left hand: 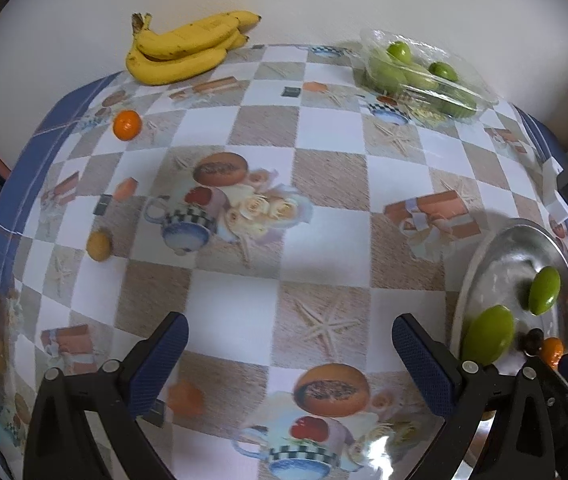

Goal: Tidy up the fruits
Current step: 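Withdraw both open grippers from the bowl back over the table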

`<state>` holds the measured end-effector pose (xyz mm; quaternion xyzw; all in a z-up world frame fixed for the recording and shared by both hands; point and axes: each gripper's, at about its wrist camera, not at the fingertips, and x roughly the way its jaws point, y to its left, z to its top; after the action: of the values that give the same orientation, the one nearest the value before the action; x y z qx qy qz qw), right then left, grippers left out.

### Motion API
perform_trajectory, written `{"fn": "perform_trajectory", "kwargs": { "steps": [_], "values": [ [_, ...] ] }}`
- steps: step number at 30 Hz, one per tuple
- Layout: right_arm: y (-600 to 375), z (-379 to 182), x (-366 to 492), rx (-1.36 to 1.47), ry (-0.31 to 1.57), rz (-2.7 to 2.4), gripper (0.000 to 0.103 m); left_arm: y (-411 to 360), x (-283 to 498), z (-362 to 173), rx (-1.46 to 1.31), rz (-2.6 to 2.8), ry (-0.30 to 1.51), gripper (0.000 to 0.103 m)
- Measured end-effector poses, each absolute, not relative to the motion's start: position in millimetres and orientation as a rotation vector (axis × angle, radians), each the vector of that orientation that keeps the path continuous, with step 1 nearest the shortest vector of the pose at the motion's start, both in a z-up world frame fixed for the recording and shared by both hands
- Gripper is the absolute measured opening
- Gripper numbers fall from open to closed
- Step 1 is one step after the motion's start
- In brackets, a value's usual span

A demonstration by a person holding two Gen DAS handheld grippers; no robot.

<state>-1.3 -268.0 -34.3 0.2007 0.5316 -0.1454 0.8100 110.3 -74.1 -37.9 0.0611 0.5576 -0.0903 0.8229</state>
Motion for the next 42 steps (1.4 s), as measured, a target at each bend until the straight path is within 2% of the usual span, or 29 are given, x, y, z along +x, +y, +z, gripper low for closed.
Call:
{"fn": "perform_trajectory", "kwargs": {
  "steps": [14, 42],
  "values": [
    [-236, -29, 17, 0.401, 1.138, -0.279, 0.085, -26, 130, -25, 0.191, -0.132, 1.123, 0.103],
    [-122, -28, 72, 0.229, 1.139, -0.083, 0.085, 90, 160, -26, 0.125, 0.036, 1.126, 0.103]
  ]
}}
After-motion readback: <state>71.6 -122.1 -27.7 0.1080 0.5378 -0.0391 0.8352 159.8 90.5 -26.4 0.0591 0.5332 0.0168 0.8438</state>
